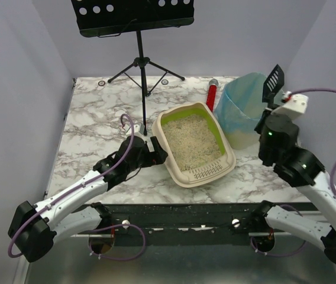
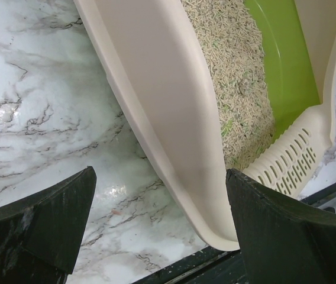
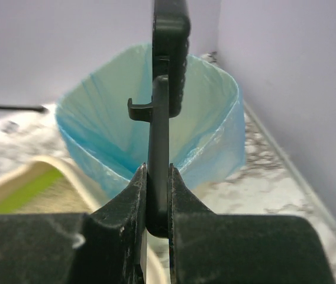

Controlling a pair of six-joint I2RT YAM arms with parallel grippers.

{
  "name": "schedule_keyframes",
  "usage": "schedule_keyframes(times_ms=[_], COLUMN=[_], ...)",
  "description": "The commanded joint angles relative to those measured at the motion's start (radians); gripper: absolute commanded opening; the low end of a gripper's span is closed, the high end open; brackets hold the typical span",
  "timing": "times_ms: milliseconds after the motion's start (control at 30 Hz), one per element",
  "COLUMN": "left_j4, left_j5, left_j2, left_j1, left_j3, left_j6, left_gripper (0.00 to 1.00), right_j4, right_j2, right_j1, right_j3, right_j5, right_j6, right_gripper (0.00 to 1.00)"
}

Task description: Clean the litter box

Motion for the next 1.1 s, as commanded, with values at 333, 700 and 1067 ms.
schedule_keyframes(times_ms=[333,700,1067], left_j4=[-0.021,-0.069,-0.230], left_j5=[-0.023,-0.152,-0.258], left_j2=[0.030,0.125,0.436], left_j1=[0.002,0.002,-0.002], left_j3=[0.093,0.243,0.472], left_j6=[0.038,0.044,0.019], left_gripper=[0.99,0.99,0.93], right_j4=[-0.106,-0.028,0.067], right_j2=[-0.133,0.036,0.146], right_j1=[-0.003,-0.003,-0.003], right_j3=[-0.068,-0.256,-0.394], right_j5=[-0.914,-0.927,-0.809], right_j6=[0.491,0.804,1.020], right_gripper=[0.01,0.01,0.01])
